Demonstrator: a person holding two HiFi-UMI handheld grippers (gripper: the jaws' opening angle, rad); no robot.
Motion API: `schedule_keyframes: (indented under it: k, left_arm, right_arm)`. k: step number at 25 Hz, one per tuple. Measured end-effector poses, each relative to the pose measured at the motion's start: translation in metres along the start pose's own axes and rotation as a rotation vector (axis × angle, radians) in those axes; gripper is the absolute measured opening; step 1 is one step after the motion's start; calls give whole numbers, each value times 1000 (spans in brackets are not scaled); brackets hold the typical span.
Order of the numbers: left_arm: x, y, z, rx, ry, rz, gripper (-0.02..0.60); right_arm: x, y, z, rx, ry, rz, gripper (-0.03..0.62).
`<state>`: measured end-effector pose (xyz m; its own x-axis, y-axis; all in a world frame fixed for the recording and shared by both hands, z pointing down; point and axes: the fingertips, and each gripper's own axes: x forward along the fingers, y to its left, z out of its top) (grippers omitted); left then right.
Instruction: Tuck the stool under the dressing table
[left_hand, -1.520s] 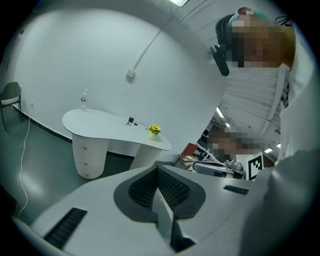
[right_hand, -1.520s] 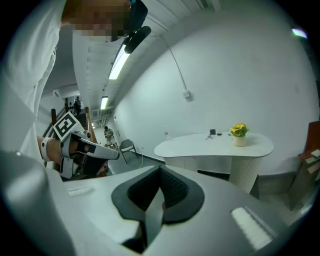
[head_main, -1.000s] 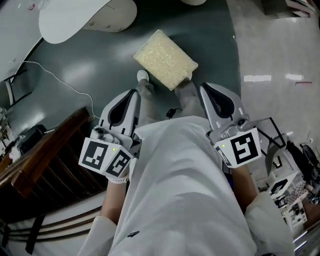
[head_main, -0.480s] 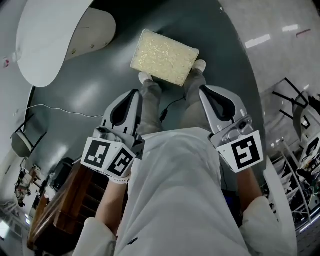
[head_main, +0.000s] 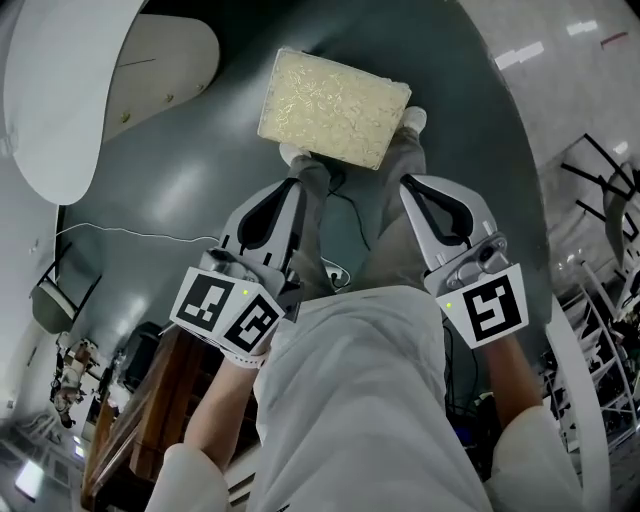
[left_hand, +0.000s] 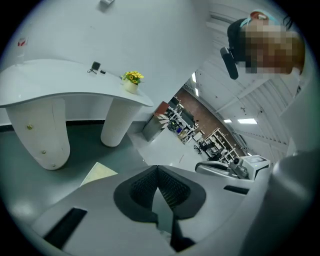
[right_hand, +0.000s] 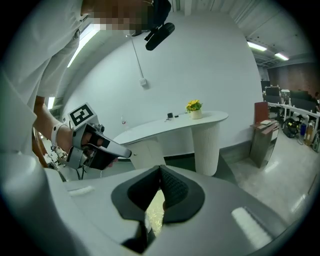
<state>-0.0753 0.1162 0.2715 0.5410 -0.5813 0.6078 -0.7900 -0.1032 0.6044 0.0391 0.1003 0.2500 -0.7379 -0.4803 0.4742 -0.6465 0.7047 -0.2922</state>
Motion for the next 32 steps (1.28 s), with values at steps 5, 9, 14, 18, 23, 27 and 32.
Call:
schedule_keyframes:
  k: [5, 9, 14, 18, 23, 27, 32]
  left_arm:
    - [33, 35, -28, 29, 46, 27, 11]
    - [50, 58, -52, 33, 79, 43, 9]
    - [68, 74, -78, 45, 116, 50, 11]
    - [80, 85, -97, 36, 138, 59, 12]
    - [102, 98, -128, 72, 137, 43, 161]
    - [111, 120, -154, -20, 152, 75, 195]
    - [118, 147, -185, -82, 213, 112, 285]
  right_arm:
    - [26, -14, -51, 57, 48, -12, 89]
    - [43, -21, -87, 91, 93, -19, 143]
    - [60, -34, -126, 119, 137, -18, 192]
    - [67, -47, -155, 126, 172, -27, 213]
    - [76, -60, -206, 156, 250, -78, 242]
    - [82, -68, -237, 186, 295, -115, 244]
    - [92, -78, -257, 252, 311, -141, 252]
